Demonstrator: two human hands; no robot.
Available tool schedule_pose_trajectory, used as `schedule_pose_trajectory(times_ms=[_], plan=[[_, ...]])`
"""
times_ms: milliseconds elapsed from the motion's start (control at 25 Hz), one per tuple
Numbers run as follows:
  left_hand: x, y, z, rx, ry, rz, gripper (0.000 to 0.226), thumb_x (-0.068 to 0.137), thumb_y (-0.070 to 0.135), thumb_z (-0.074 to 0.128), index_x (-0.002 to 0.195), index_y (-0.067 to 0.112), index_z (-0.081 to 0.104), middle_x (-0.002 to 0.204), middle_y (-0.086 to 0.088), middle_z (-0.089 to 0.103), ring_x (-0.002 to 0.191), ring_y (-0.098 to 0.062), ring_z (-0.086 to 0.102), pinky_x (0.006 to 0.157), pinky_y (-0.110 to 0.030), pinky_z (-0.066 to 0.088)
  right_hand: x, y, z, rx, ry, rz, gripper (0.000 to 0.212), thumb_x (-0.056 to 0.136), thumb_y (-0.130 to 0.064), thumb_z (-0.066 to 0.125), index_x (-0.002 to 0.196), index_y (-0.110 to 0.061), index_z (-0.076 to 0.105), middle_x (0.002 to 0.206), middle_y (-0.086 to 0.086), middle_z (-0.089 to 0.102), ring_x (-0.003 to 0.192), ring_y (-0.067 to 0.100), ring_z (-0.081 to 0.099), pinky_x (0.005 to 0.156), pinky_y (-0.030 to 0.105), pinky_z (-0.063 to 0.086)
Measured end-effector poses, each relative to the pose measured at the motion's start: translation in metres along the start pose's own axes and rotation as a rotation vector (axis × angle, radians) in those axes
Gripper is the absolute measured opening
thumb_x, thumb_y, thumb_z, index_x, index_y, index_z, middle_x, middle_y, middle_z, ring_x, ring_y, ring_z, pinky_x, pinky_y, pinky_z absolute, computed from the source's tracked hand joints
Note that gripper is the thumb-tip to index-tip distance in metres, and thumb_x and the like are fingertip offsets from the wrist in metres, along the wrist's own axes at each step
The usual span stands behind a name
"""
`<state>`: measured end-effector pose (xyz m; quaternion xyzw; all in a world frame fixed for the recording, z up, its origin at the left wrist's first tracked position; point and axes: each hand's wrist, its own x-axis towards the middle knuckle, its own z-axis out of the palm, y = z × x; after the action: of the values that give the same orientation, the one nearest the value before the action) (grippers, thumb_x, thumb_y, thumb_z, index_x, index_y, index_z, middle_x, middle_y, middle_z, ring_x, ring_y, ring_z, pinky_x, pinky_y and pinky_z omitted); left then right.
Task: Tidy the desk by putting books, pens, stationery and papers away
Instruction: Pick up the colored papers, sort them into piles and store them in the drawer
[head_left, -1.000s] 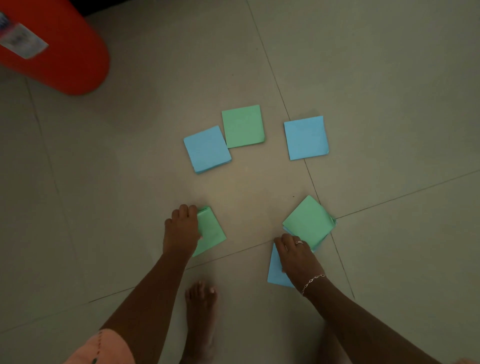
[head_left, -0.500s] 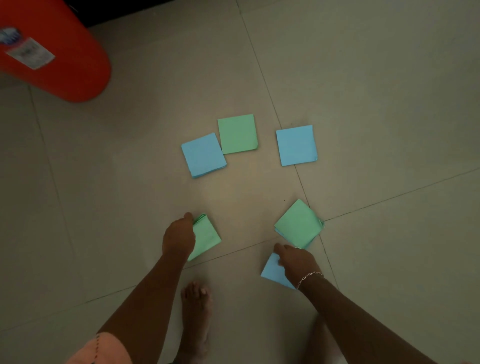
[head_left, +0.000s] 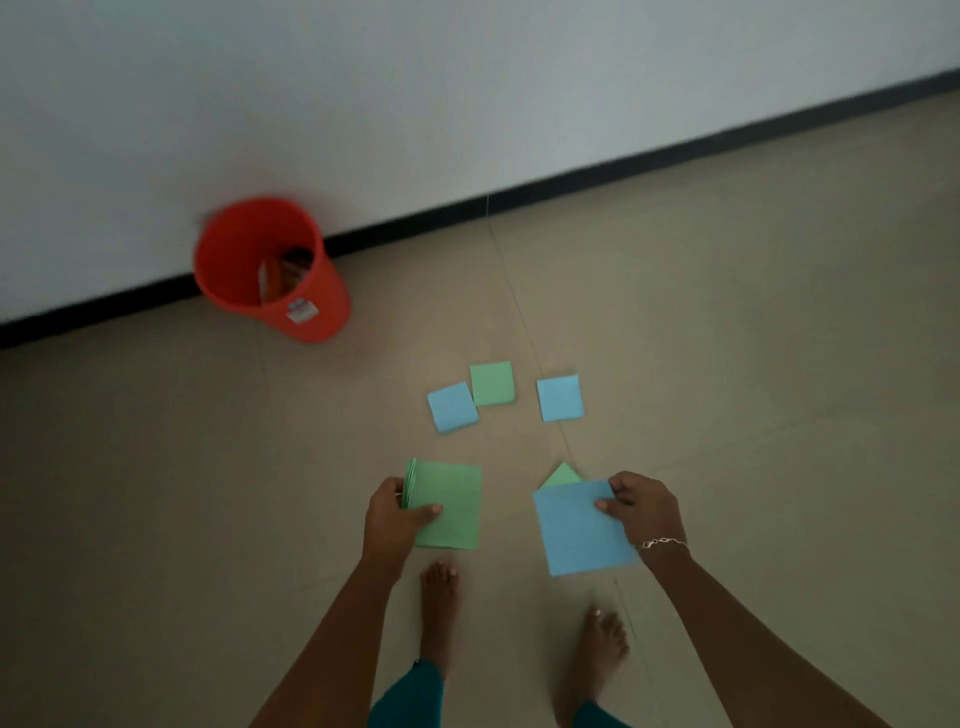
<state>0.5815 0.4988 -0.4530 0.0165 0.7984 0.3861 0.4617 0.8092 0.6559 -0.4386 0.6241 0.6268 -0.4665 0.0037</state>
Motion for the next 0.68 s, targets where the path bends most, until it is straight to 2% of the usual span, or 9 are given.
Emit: schedule_pose_trajectory(times_ms=[40, 120, 240, 360, 480, 680], plan=[[-0.020, 0.024, -0.013, -0.047, 0.010, 0.009, 0.030, 0.070, -0.009, 0.072, 0.076, 0.011, 0.050, 0.076, -0.006, 0.057, 0.074, -0.023, 0.053, 0.058, -0.028, 0.045, -0.014, -0.026, -0.020, 0.069, 0.013, -0.006, 0.016, 0.071, 0.007, 0.071, 0.069, -0.005, 0.062, 0.063, 0.008, 0.059, 0.068, 0.020, 0.053, 0.056, 0.021, 0.037], [-0.057, 0.076, -0.039, -0.111, 0.032, 0.042, 0.020, 0.080, -0.013, 0.059, 0.083, 0.005, 0.052, 0.083, -0.012, 0.059, 0.081, -0.026, 0.055, 0.061, -0.029, 0.046, -0.040, -0.077, -0.058, 0.187, 0.030, -0.033, 0.029, 0.070, 0.011, 0.071, 0.060, -0.014, 0.059, 0.060, 0.004, 0.061, 0.067, 0.022, 0.054, 0.057, 0.023, 0.037], [-0.107, 0.146, -0.072, -0.197, 0.016, 0.097, 0.022, 0.083, -0.014, 0.053, 0.082, 0.008, 0.055, 0.083, -0.013, 0.060, 0.077, -0.027, 0.056, 0.062, -0.030, 0.046, -0.070, -0.147, -0.102, 0.298, 0.020, -0.077, 0.028, 0.073, 0.010, 0.069, 0.064, -0.016, 0.061, 0.069, 0.011, 0.065, 0.070, 0.024, 0.058, 0.066, 0.031, 0.044], [-0.160, 0.210, -0.097, -0.248, -0.015, 0.175, 0.023, 0.081, -0.015, 0.052, 0.083, 0.008, 0.056, 0.080, -0.011, 0.062, 0.069, -0.022, 0.058, 0.061, -0.029, 0.048, -0.101, -0.218, -0.146, 0.361, 0.042, -0.157, 0.020, 0.076, 0.007, 0.067, 0.073, -0.012, 0.062, 0.077, 0.016, 0.065, 0.070, 0.024, 0.058, 0.063, 0.030, 0.046], [-0.199, 0.261, -0.109, -0.280, -0.033, 0.257, 0.022, 0.078, -0.016, 0.057, 0.081, 0.005, 0.057, 0.075, -0.007, 0.064, 0.059, -0.016, 0.062, 0.051, -0.024, 0.051, -0.124, -0.277, -0.185, 0.436, 0.071, -0.259, 0.022, 0.077, 0.008, 0.065, 0.069, -0.013, 0.061, 0.072, 0.011, 0.062, 0.064, 0.022, 0.056, 0.057, 0.026, 0.044], [-0.254, 0.306, -0.135, -0.382, -0.015, 0.365, 0.018, 0.080, -0.014, 0.059, 0.083, 0.004, 0.057, 0.078, -0.010, 0.066, 0.066, -0.022, 0.063, 0.045, -0.023, 0.050, -0.156, -0.342, -0.225, 0.480, 0.011, -0.398, 0.021, 0.077, 0.011, 0.064, 0.068, -0.008, 0.061, 0.071, 0.008, 0.063, 0.059, 0.017, 0.060, 0.063, 0.029, 0.048]])
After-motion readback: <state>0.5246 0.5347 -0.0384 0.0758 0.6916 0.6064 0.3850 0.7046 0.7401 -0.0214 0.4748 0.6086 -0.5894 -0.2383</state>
